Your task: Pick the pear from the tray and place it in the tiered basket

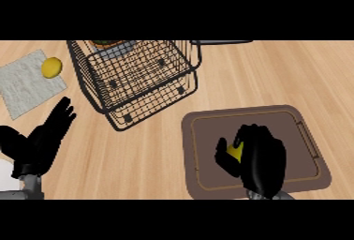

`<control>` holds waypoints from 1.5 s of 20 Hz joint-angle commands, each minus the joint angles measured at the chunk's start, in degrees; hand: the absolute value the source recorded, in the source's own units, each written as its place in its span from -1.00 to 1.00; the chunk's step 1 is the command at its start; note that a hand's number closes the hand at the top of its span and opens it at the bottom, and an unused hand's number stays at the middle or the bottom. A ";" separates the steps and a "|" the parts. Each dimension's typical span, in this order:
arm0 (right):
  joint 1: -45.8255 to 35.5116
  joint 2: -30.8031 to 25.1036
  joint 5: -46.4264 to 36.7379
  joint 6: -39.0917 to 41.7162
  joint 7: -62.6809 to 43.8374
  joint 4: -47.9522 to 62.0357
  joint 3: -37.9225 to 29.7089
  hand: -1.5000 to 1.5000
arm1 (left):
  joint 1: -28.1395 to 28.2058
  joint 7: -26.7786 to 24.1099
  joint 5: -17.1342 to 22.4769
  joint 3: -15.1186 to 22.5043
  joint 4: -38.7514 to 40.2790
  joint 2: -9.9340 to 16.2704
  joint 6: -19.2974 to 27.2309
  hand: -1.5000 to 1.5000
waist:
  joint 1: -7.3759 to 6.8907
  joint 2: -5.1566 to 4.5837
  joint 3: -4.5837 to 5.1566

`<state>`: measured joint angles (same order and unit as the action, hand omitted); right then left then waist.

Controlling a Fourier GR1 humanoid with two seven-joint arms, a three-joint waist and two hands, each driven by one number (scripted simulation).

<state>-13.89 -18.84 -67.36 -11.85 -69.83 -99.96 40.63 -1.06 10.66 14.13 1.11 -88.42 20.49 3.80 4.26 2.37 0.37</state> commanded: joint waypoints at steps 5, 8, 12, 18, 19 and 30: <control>-3.33 16.58 -25.26 6.41 -14.04 -12.25 3.51 1.00 | -1.44 0.75 0.09 -0.30 -0.41 0.50 -0.44 0.00 | -1.13 -0.75 -0.07; -5.09 18.49 -26.80 10.85 -15.36 -13.90 5.22 1.00 | -2.34 0.56 0.21 0.49 -0.70 0.48 -1.83 0.00 | -2.88 -1.47 -0.14; -9.54 18.68 -25.34 12.22 -15.38 -11.86 4.23 1.00 | -2.88 0.60 -0.80 2.60 0.01 -1.96 -0.92 0.00 | -4.41 -2.05 -0.16; -19.86 18.76 -19.37 14.24 -15.38 -6.24 -2.14 1.00 | -4.88 1.35 -0.69 2.51 -0.64 -0.90 -2.17 0.00 | -6.98 -2.34 -0.14; -22.91 18.77 -17.98 12.52 -15.38 -2.80 -3.89 1.00 | -5.26 0.23 -0.80 3.38 -0.41 -1.31 -3.11 0.00 | -8.05 -2.81 -0.09; -38.53 18.79 -8.56 10.23 -15.37 13.44 -15.88 1.00 | -7.75 1.33 -2.81 5.20 0.65 -2.98 -1.80 0.00 | -10.03 -3.06 -0.17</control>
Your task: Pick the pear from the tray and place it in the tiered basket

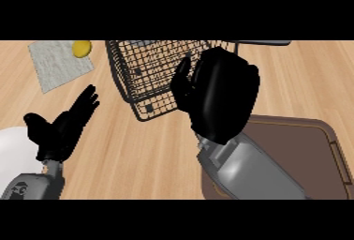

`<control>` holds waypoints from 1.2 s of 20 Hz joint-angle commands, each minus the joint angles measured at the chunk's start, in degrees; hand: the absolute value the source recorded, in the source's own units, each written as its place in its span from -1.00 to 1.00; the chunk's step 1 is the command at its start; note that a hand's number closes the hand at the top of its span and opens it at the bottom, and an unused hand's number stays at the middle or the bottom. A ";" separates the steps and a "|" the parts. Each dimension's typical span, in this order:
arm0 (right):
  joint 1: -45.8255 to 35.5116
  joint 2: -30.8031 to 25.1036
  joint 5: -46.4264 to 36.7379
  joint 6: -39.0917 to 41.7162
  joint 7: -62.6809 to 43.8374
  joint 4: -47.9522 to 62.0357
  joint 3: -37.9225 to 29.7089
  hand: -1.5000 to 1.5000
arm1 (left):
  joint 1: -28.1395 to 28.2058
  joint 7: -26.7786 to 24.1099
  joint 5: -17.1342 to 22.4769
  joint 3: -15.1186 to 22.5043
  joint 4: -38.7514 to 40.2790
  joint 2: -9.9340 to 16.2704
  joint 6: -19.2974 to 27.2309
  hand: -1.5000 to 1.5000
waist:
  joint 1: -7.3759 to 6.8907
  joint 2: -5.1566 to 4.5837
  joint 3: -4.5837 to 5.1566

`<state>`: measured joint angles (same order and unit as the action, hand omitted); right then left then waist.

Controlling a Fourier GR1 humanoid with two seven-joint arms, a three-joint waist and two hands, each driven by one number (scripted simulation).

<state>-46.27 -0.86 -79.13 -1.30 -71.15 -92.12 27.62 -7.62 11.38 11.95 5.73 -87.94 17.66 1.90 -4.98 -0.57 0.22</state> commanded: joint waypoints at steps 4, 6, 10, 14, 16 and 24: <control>-9.80 0.82 5.46 -3.89 -14.05 13.80 -6.59 1.00 | -1.41 -0.37 -1.06 0.68 0.45 -0.09 -0.31 0.00 | -1.59 -0.54 -0.01; -10.33 0.82 6.50 -4.64 -14.05 15.65 -6.37 1.00 | -2.07 1.50 -0.11 0.03 0.13 -0.01 -0.20 0.00 | -0.97 -0.09 -0.07; -12.40 0.82 8.55 -8.00 -14.05 21.90 -6.96 1.00 | -1.36 0.44 -0.08 -0.75 0.41 0.57 -0.65 0.00 | -1.24 -0.16 -0.08; -16.23 0.82 8.15 -11.08 -13.40 29.21 -7.79 1.00 | -2.66 0.24 0.19 -0.77 1.03 -0.16 -0.82 0.00 | -1.23 -0.50 -0.07; -16.69 0.82 8.54 -11.40 -14.04 31.07 -7.04 1.00 | -1.24 -0.22 -0.41 0.25 0.62 -0.47 -1.07 0.00 | -1.20 -0.26 -0.07; -21.88 0.82 2.54 -21.07 -12.24 37.99 -9.40 1.00 | -1.42 0.16 0.68 -0.86 0.43 0.02 -1.97 0.00 | -1.07 -0.35 -0.11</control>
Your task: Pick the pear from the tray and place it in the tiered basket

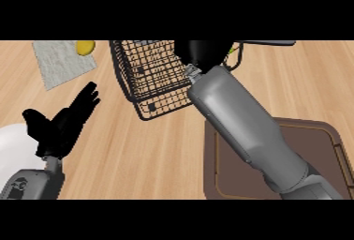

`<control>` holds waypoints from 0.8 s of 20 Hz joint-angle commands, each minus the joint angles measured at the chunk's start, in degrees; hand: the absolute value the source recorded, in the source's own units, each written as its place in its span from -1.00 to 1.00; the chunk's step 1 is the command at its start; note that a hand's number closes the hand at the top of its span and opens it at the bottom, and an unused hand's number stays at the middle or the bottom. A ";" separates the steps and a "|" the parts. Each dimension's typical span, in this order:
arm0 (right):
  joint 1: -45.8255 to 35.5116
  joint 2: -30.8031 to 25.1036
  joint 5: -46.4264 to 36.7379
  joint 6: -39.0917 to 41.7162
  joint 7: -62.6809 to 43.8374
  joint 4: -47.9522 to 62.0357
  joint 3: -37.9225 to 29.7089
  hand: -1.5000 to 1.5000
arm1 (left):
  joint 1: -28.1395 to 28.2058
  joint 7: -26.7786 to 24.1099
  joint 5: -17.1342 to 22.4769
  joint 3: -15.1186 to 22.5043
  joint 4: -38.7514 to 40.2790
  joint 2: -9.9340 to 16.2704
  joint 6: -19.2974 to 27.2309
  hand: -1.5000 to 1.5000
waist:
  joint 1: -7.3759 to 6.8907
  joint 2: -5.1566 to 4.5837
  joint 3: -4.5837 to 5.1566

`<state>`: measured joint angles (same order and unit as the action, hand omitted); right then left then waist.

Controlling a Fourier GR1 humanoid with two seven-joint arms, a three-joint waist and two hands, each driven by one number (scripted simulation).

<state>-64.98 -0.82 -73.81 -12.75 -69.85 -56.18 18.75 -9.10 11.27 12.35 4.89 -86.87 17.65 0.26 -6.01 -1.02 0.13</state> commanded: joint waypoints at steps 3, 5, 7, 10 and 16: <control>-3.40 0.78 -2.76 -12.20 -12.34 5.90 -2.07 -1.00 | -0.99 -0.44 -1.44 0.64 0.74 -0.93 1.01 0.00 | -0.17 -0.49 -0.02; -3.74 0.79 -2.55 -12.81 -11.69 7.97 -2.37 -1.00 | -0.05 0.05 1.25 -1.33 0.63 0.99 -1.71 0.00 | -0.17 -0.24 0.00; -4.21 0.78 -1.85 -14.26 -10.07 10.98 -3.83 -1.00 | 0.35 -0.08 -1.43 0.74 -0.43 -0.86 0.90 0.00 | -0.29 -0.37 -0.05; -6.48 0.78 -2.18 -16.23 -9.68 12.09 -4.24 -1.00 | -2.96 1.44 0.95 -1.97 1.26 0.60 -0.57 0.00 | 0.60 -0.31 -0.03; -6.59 0.78 -2.21 -25.73 -9.56 9.57 -8.59 -1.00 | -1.43 0.94 -0.47 -0.38 0.88 -0.06 -0.33 0.00 | 0.52 -0.11 -0.10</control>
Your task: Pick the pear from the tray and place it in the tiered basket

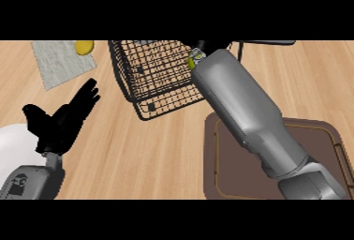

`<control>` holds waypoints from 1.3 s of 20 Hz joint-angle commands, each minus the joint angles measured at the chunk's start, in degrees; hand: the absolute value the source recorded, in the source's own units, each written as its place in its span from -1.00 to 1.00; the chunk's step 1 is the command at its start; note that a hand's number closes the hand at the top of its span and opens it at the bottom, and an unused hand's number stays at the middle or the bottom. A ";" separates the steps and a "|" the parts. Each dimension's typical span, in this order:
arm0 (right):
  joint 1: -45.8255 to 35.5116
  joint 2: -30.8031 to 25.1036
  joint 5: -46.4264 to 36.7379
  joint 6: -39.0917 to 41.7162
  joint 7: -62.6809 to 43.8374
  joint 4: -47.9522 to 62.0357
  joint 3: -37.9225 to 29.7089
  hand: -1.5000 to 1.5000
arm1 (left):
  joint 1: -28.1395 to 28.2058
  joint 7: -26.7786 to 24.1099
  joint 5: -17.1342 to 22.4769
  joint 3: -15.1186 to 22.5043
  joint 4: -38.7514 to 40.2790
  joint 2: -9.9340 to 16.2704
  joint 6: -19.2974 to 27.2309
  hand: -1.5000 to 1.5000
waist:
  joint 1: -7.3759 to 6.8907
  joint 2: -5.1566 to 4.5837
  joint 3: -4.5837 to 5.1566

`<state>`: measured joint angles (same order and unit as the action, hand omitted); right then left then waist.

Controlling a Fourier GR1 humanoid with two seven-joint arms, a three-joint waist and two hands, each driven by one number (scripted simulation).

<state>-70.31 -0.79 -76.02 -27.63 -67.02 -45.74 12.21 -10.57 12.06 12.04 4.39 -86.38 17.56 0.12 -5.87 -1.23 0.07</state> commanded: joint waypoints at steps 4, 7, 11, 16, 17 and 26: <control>-0.70 0.75 -1.14 -17.58 -10.90 -3.07 -5.60 -1.00 | 0.42 0.69 -0.07 -0.28 -0.59 -0.32 0.74 0.00 | 1.02 0.44 -0.09; -1.18 0.76 -1.83 -21.65 -9.76 -5.76 -8.21 -1.00 | 2.75 -2.49 0.38 -1.14 0.86 0.48 -1.05 0.00 | 1.41 0.60 0.03; 1.53 0.76 -5.37 -27.87 -10.51 -10.11 -9.09 -1.00 | 3.98 -0.71 -1.52 0.80 -0.57 -1.51 1.82 0.00 | 2.51 1.55 -0.04; 4.63 0.77 -14.29 -28.28 -12.51 -15.99 -12.68 -1.00 | 4.56 -0.03 -0.66 -1.86 -1.54 0.42 1.91 0.00 | 5.13 2.32 -0.04; 5.06 0.77 -15.14 -27.72 -13.44 -17.86 -12.91 -1.00 | 4.71 -1.11 -0.55 -1.59 0.50 -0.34 1.44 0.00 | 5.69 2.23 0.02; 18.34 0.79 -22.69 -15.75 -17.68 -41.27 -8.56 -1.00 | 7.49 -0.79 0.89 -4.42 -1.16 1.72 0.77 0.00 | 7.44 3.24 -0.05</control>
<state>-56.66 -0.05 -94.97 -46.74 -72.47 -77.69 0.59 -3.82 10.95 11.96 1.56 -87.11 18.01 1.54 0.91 1.76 0.04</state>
